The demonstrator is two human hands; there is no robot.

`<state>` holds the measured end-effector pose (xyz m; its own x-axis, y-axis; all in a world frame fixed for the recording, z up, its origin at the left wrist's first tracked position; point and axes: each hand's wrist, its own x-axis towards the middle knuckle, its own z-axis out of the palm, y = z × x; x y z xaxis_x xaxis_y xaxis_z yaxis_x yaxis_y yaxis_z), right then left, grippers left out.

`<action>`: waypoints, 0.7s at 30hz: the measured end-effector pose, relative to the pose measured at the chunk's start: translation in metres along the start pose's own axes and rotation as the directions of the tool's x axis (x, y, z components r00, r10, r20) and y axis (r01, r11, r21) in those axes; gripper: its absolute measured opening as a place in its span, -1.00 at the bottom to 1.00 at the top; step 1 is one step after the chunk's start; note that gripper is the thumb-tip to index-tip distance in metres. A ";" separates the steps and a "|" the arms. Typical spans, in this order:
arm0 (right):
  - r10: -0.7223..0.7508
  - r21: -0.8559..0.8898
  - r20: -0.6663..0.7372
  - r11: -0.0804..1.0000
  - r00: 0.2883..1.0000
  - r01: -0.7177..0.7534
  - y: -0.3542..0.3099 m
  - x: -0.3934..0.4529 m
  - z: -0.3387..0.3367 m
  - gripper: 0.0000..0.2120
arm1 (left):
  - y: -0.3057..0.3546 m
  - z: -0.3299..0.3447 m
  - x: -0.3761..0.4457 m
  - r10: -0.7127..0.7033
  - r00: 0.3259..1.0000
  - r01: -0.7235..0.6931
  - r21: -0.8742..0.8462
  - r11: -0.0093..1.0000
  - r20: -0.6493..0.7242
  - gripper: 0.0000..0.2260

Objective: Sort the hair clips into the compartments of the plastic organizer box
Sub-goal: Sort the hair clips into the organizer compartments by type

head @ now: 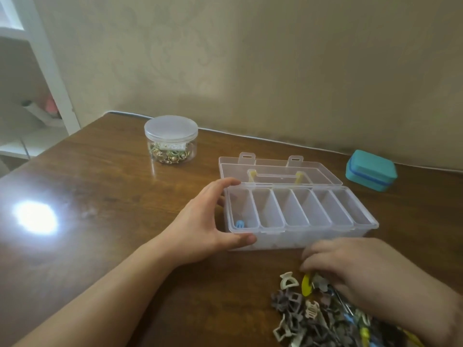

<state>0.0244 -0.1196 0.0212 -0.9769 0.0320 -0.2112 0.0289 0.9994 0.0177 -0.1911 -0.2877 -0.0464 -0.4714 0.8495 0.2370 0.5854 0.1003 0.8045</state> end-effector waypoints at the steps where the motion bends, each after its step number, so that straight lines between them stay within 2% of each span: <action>1: 0.017 0.001 0.001 1.000 1.000 -0.017 -0.001 -0.001 0.000 -0.53 | 0.001 0.000 0.000 0.001 1.000 -0.001 0.000 1.000 0.000 -0.15; 4: 0.050 -0.010 -0.035 0.999 0.998 -0.050 0.003 -0.005 0.005 -0.58 | 0.002 -0.001 -0.001 0.006 1.000 -0.006 -0.008 1.000 -0.003 -0.15; 11: 0.028 0.024 -0.180 0.999 0.983 -0.024 0.004 -0.009 0.007 -0.91 | 0.004 0.000 0.000 -0.007 1.000 0.007 -0.018 1.000 -0.004 -0.15; 13: 0.051 0.148 -0.266 0.989 0.963 -0.012 0.001 -0.010 0.003 -0.87 | 0.004 0.000 0.000 -0.003 1.000 0.003 -0.023 1.000 -0.001 -0.15; 14: 0.090 0.279 -0.322 0.960 0.943 0.003 -0.002 -0.007 0.000 -0.79 | 0.004 0.000 0.000 -0.002 1.000 0.002 -0.025 1.000 -0.002 -0.15; 17: 0.232 0.604 -0.505 0.783 0.831 0.148 -0.015 0.016 -0.018 -0.61 | 0.003 -0.001 0.000 -0.001 1.000 0.000 -0.031 1.000 -0.004 -0.14; 19: 0.298 0.662 -0.515 0.734 0.804 0.152 -0.021 0.043 -0.030 -0.61 | 0.001 0.000 0.001 0.012 1.000 -0.012 -0.035 0.999 -0.009 -0.15; 21: 0.301 0.637 -0.485 0.765 0.821 0.095 -0.027 0.071 -0.036 -0.63 | 0.000 0.000 0.001 0.021 1.000 -0.022 -0.037 0.999 -0.016 -0.15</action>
<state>-0.0533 -0.1446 0.0407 -0.8964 0.3214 0.3053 0.0638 0.7751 -0.6287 -0.1919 -0.2869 -0.0462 -0.4695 0.8429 0.2628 0.5708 0.0627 0.8187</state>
